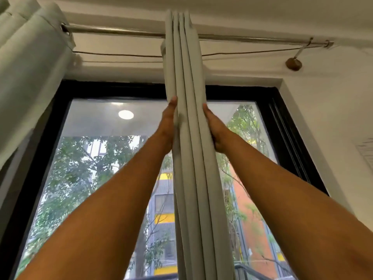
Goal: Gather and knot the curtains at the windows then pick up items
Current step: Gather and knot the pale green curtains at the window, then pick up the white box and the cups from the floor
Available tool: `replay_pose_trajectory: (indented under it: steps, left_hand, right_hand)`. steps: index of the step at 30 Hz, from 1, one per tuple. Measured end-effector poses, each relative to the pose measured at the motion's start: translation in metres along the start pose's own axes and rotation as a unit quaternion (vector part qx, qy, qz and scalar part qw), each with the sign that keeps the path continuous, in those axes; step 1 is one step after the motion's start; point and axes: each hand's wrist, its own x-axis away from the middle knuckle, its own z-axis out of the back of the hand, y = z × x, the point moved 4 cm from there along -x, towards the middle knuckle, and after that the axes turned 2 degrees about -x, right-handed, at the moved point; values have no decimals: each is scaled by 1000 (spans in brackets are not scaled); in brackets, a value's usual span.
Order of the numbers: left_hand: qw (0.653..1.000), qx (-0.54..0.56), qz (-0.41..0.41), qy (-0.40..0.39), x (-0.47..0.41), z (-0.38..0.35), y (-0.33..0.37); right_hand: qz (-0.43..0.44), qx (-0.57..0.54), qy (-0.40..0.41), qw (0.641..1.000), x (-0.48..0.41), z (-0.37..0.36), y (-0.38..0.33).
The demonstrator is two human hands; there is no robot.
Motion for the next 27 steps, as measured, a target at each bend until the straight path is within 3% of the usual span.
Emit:
replay_pose_trajectory:
  steps: [3,7,10,12,14,17,21,23,27]
  left_hand:
    - [997,30,60,30,33,-7,-32]
    - [991,-17,116,71,117,-10,-74]
    - [986,-122,63,91,179,-5,-99]
    - [968,-127,162,142,274,-30,-113]
    - [962,-122,128,206,314,-24,-117]
    - [953,-127,173,216,405,-59,-127]
    - [942,-105,266,176,548,-139,-139]
    - [925,-98,343,133,614,-181,-150]
    - [855,-100,504,75,750,-243,-187]
  right_hand:
    - [9,71,-17,997,26,-27,33]
    - [-23,161,-19,986,109,-15,74]
    - [10,227,-51,972,163,-5,96]
    - [-101,260,-70,958,253,13,116]
    - [-87,310,-81,943,281,7,125]
    - [-113,283,-69,950,375,23,125]
    - [-199,219,-34,955,530,77,145]
    - [-272,185,41,943,612,113,156]
    - [-460,190,189,847,783,183,197]
